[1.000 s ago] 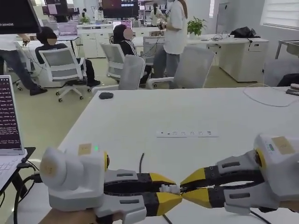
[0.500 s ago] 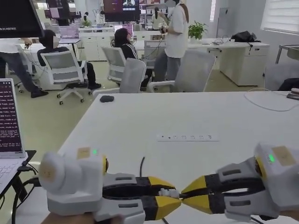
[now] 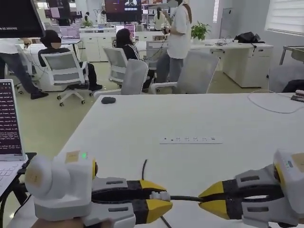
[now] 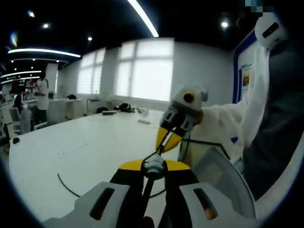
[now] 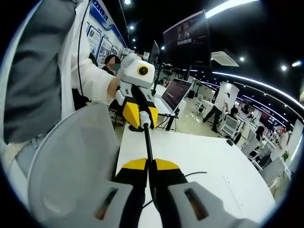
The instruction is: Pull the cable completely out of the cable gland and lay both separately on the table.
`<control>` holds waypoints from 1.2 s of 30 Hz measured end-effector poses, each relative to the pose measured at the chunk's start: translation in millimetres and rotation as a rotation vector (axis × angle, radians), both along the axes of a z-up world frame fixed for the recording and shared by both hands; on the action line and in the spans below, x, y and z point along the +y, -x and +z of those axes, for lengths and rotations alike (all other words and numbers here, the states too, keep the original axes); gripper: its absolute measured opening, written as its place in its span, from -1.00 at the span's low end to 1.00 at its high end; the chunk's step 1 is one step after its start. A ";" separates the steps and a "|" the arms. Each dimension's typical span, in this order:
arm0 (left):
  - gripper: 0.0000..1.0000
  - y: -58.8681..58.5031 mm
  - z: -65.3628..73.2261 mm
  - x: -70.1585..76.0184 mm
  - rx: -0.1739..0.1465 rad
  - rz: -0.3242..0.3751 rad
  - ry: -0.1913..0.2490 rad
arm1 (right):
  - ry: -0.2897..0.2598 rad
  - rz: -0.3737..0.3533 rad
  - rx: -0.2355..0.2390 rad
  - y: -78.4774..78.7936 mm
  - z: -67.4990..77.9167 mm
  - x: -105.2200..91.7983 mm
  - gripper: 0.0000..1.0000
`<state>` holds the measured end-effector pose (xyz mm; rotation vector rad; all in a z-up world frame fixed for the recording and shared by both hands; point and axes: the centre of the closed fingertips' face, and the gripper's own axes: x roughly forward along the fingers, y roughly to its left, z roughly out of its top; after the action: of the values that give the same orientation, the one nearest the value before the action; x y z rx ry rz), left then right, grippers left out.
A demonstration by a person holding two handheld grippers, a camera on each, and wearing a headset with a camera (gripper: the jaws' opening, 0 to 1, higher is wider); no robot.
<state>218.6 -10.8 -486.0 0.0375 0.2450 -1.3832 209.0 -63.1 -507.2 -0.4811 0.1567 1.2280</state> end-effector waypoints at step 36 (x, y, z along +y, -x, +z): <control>-0.66 -1.4 -8.5 1.8 0.026 -0.014 -0.018 | -0.022 -0.136 0.050 -21.0 -11.6 -17.0 -0.60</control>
<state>220.1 -9.0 -494.4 0.0361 0.2791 -1.3965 230.0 -80.1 -518.9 -0.4145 0.2148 1.1082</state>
